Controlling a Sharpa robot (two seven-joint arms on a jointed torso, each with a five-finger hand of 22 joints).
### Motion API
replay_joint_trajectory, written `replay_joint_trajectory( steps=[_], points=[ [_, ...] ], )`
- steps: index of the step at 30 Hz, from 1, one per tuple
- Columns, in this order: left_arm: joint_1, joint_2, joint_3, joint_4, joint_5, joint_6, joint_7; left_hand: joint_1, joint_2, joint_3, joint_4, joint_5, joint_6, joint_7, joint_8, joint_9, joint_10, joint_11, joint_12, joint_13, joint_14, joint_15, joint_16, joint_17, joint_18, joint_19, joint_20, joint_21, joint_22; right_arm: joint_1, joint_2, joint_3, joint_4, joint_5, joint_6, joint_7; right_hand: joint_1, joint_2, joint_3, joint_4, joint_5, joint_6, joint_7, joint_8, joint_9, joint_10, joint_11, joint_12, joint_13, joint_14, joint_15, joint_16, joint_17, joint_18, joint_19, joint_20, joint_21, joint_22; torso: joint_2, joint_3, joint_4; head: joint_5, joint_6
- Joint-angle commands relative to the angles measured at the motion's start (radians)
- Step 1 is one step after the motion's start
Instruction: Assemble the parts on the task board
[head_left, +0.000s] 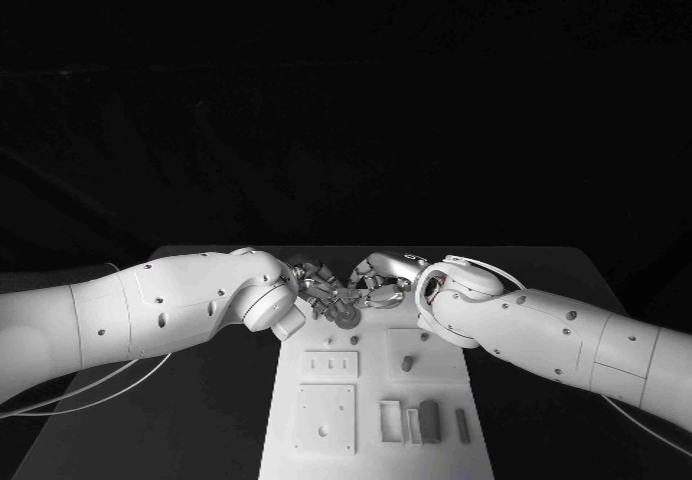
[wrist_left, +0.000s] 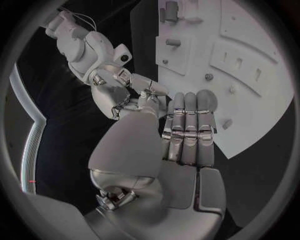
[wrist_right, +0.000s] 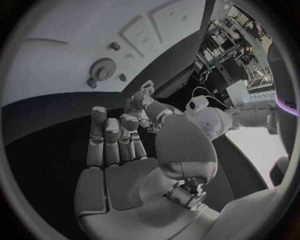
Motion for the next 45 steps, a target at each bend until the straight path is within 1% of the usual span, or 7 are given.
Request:
replay_joint_trajectory(
  steps=[1, 4, 9, 15, 30, 37, 45],
  points=[
    [0.0, 0.002, 0.0, 0.001, 0.033, 0.009, 0.006, -0.001, -0.009, 0.003, 0.001, 0.005, -0.01, 0.0, -0.006, -0.002, -0.01, 0.002, -0.006, 0.0, -0.006, 0.003, -0.008, 0.0, 0.009, -0.009, 0.001, -0.004, 0.001, 0.001, 0.004, 0.001, 0.004, -0.007, 0.012, 0.011, -0.011, 0.003, 0.005, 0.003, -0.001, 0.033, 0.028, 0.007, 0.002, 0.001, -0.005, 0.005, -0.001, 0.0, -0.007, 0.003, -0.001, 0.009, 0.008, 0.0, 0.006, 0.009, 0.0, 0.0004, -0.0002, 0.0, 0.0],
    [0.0, 0.002, 0.0, 0.002, 0.044, 0.005, 0.009, -0.008, -0.012, 0.001, 0.003, 0.0, -0.019, 0.005, -0.011, -0.004, -0.017, 0.007, -0.012, -0.001, -0.008, 0.005, -0.011, 0.001, 0.009, -0.01, 0.003, -0.006, 0.002, 0.001, 0.004, 0.001, 0.004, -0.007, 0.011, 0.011, -0.011, 0.003, 0.005, 0.003, -0.001, 0.034, 0.028, 0.007, 0.002, 0.001, -0.006, 0.005, -0.001, 0.0, -0.008, 0.003, -0.001, 0.009, 0.008, 0.0, 0.006, 0.009, 0.0, 0.0007, 0.0, 0.0, 0.0],
    [0.0, 0.001, 0.0, 0.001, 0.055, -0.007, 0.009, -0.061, -0.031, -0.003, 0.005, -0.037, -0.042, 0.017, -0.025, -0.011, -0.037, 0.017, -0.025, -0.003, -0.004, 0.005, -0.018, 0.006, 0.011, -0.005, 0.004, -0.009, 0.006, 0.0, 0.002, 0.0, 0.009, -0.007, 0.01, 0.011, -0.012, 0.004, 0.005, 0.003, -0.001, 0.034, 0.028, 0.007, 0.002, 0.001, -0.006, 0.005, -0.002, 0.0, -0.008, 0.003, -0.001, 0.009, 0.008, 0.0, 0.005, 0.009, 0.0, 0.0015, -0.0003, 0.0, 0.001],
    [0.0, 0.003, 0.0, -0.004, 0.066, -0.004, 0.008, -0.081, -0.034, 0.004, 0.005, -0.04, -0.045, 0.018, -0.026, -0.014, -0.04, 0.018, -0.026, -0.002, -0.003, 0.005, -0.02, 0.009, 0.012, -0.004, 0.004, -0.011, 0.007, 0.0, 0.002, 0.0, 0.012, -0.007, 0.007, 0.011, -0.012, 0.004, 0.005, 0.003, -0.001, 0.035, 0.028, 0.007, 0.002, 0.001, -0.006, 0.005, -0.002, 0.001, -0.008, 0.003, -0.002, 0.009, 0.008, 0.0, 0.005, 0.009, 0.001, 0.002, -0.0007, 0.0, 0.002],
    [0.0, 0.004, 0.0, -0.003, 0.077, 0.035, -0.003, -0.026, 0.016, 0.03, -0.003, -0.028, -0.004, -0.002, 0.0, -0.01, -0.004, 0.0, -0.011, 0.01, 0.015, -0.003, -0.015, 0.027, 0.014, 0.006, -0.002, -0.008, 0.023, -0.001, 0.002, 0.0, 0.011, -0.011, 0.0, 0.005, -0.013, 0.005, 0.006, 0.003, -0.001, 0.036, 0.027, 0.007, 0.003, 0.002, -0.006, 0.005, -0.002, 0.001, -0.008, 0.003, -0.002, 0.009, 0.009, 0.0, 0.005, 0.009, 0.0, 0.0011, -0.0002, -0.001, -0.001],
    [0.0, 0.004, 0.0, -0.005, 0.097, 0.017, 0.002, -0.008, 0.028, 0.03, -0.007, -0.026, 0.004, -0.006, 0.004, -0.009, 0.004, -0.004, -0.009, 0.013, 0.019, -0.007, -0.009, 0.033, 0.014, 0.01, -0.006, -0.006, 0.03, -0.001, 0.002, 0.0, 0.013, -0.011, 0.003, 0.006, -0.014, 0.005, 0.006, 0.003, 0.0, 0.036, 0.027, 0.007, 0.003, 0.002, -0.006, 0.005, -0.002, 0.001, -0.008, 0.003, -0.002, 0.009, 0.009, 0.0, 0.005, 0.009, 0.001, 0.0011, -0.0006, 0.0, -0.001],
    [0.0, 0.005, 0.001, -0.009, 0.147, -0.01, 0.009, 0.047, 0.042, 0.033, -0.021, -0.029, 0.005, -0.008, 0.005, -0.009, 0.009, -0.006, -0.013, 0.015, 0.017, -0.008, -0.005, 0.039, 0.011, 0.009, -0.008, -0.009, 0.038, -0.002, 0.006, 0.0, 0.013, -0.012, 0.012, 0.004, -0.014, 0.004, 0.006, 0.003, -0.001, 0.036, 0.027, 0.007, 0.003, 0.002, -0.006, 0.005, -0.002, 0.001, -0.008, 0.003, -0.002, 0.009, 0.009, 0.0, 0.005, 0.009, 0.0, 0.0003, -0.0002, -0.001, -0.002]
  ],
)
